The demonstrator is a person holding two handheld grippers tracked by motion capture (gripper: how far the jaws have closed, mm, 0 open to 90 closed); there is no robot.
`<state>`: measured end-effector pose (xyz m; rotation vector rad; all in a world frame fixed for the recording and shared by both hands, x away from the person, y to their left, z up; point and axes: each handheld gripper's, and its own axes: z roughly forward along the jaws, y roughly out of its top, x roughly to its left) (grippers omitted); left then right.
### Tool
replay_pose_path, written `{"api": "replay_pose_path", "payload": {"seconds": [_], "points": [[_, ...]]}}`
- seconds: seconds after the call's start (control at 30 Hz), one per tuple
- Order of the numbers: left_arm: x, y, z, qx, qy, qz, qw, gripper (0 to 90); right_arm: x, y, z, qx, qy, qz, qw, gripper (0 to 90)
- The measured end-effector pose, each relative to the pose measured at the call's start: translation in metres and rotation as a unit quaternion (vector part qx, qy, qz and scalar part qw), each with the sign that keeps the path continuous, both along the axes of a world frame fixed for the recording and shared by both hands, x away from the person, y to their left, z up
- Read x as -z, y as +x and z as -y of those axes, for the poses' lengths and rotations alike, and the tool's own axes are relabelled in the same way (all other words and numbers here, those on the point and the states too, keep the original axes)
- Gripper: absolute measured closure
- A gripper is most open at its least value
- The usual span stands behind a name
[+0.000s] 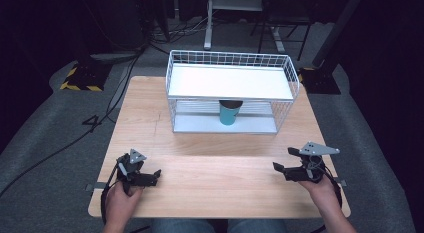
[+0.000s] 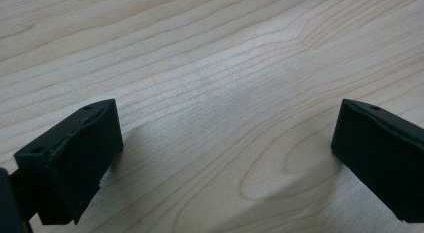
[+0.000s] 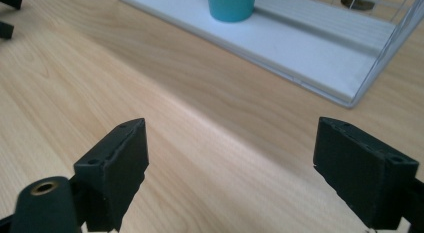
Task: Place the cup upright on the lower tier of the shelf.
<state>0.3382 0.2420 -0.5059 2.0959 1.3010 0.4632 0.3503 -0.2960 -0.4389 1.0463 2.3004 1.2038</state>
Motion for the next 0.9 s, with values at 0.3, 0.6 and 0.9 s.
{"api": "replay_pose_path", "payload": {"seconds": [0.3,0.6,0.9], "points": [[0.000,0.000,0.000,0.001,0.000,0.001,1.0000,0.5,0.022,-0.015,0.017,0.016,0.022,0.002,0.9996,14.9],[0.000,0.000,0.000,0.001,0.000,0.000,1.0000,0.5,0.043,-0.023,0.026,0.023,0.003,-0.011,0.9997,15.1],[0.000,0.000,0.000,0.001,0.000,0.000,1.0000,0.5,0.056,-0.027,0.022,0.025,-0.019,-0.012,0.9994,15.1]]}}
